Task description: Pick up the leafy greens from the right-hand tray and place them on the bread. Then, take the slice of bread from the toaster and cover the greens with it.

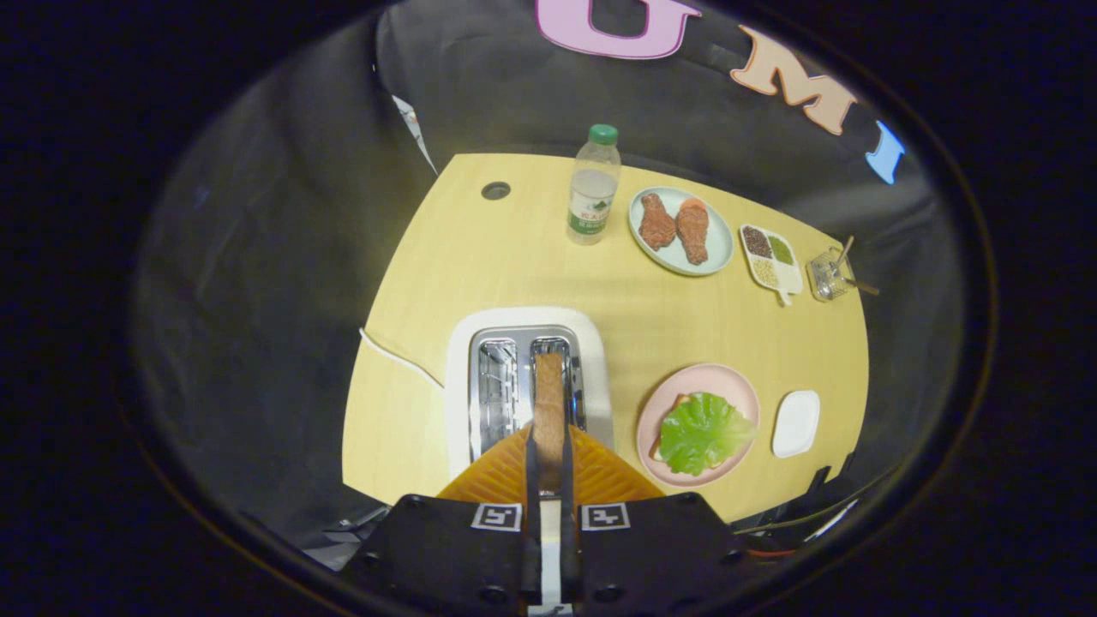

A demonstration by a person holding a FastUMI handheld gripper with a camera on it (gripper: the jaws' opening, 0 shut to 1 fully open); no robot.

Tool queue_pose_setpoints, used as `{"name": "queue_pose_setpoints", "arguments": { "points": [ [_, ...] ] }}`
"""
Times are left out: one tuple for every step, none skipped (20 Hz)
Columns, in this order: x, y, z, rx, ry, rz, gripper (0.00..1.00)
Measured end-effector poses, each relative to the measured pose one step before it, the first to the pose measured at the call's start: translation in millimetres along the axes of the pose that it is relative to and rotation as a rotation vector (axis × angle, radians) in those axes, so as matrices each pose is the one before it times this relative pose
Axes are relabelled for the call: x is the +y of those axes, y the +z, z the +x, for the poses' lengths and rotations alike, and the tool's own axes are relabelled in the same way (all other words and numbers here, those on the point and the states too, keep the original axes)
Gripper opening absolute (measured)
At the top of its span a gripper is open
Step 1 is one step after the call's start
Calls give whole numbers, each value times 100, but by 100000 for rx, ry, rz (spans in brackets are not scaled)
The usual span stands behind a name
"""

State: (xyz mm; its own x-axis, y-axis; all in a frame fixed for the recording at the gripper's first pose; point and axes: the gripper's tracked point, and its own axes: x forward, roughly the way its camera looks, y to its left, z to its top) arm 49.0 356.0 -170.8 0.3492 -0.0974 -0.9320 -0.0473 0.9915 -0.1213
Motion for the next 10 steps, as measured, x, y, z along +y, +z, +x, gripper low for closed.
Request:
{"name": "queue_pose_setpoints", "arguments": {
  "points": [
    [-302, 233, -775, -1263, 1307, 1995, 11],
    [-404, 342, -840, -1239, 913, 1312, 11],
    [-435, 269, -821, -975, 874, 806, 11],
    [-362, 289, -835, -564, 905, 441, 11],
    [-569, 292, -785, -723, 504, 755, 11],
    [-441, 309, -700, -758, 797, 926, 11],
    [-398, 328, -718, -880, 437, 1212, 11],
    [-613, 388, -711, -940, 166, 1013, 11],
    [-739, 289, -577, -1027, 90, 1362, 11],
    [-648, 467, -598, -1369, 349, 1592, 11]
  ]
}}
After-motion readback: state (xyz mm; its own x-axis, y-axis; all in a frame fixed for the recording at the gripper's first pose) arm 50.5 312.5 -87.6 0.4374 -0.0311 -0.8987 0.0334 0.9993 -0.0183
